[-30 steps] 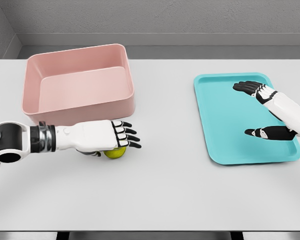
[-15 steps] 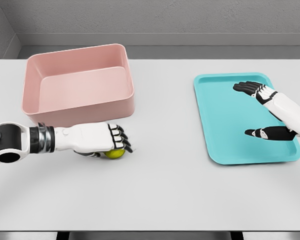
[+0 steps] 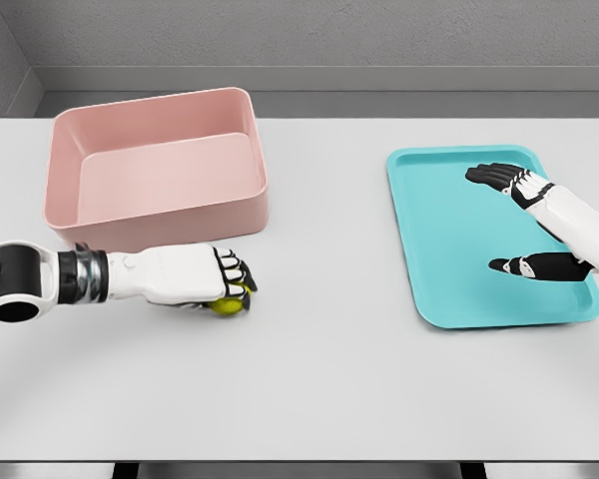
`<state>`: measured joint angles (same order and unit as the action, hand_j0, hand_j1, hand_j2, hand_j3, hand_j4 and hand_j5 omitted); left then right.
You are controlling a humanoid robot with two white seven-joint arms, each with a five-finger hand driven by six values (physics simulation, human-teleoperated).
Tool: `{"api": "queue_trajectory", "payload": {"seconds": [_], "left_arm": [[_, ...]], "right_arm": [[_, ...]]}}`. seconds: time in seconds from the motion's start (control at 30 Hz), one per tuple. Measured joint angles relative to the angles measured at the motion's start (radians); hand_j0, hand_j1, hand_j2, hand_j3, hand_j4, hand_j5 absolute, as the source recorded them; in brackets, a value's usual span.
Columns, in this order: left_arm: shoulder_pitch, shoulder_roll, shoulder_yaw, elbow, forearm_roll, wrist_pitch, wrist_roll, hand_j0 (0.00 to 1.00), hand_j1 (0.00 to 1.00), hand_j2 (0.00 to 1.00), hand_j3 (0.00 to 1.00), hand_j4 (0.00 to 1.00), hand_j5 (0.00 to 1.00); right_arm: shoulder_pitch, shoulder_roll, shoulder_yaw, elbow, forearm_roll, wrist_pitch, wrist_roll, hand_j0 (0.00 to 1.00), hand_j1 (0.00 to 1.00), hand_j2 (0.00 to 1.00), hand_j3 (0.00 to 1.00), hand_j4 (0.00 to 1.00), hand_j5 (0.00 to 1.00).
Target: Put the tennis from the blue tray into the pink basket with both arms
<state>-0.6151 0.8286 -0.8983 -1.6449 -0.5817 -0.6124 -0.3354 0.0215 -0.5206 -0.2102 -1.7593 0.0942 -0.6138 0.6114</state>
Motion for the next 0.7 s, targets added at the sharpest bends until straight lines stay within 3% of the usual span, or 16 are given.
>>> {"api": "queue_trajectory", "payload": {"seconds": [0.17, 0.7], "left_arm": [[-0.006, 0.009, 0.005, -0.008, 0.034, 0.000, -0.002, 0.49, 0.49, 0.49, 0.49, 0.49, 0.49], [-0.106, 0.056, 0.010, -0.015, 0.157, 0.000, 0.000, 0.49, 0.49, 0.49, 0.49, 0.49, 0.49]], "right_arm": [[0.002, 0.000, -0.001, 0.000, 0.000, 0.000, 0.000, 1.00, 1.00, 1.00, 1.00, 1.00, 1.00], [0.005, -0.001, -0.003, 0.000, -0.001, 0.000, 0.000, 1.00, 1.00, 1.00, 1.00, 1.00, 1.00]]}}
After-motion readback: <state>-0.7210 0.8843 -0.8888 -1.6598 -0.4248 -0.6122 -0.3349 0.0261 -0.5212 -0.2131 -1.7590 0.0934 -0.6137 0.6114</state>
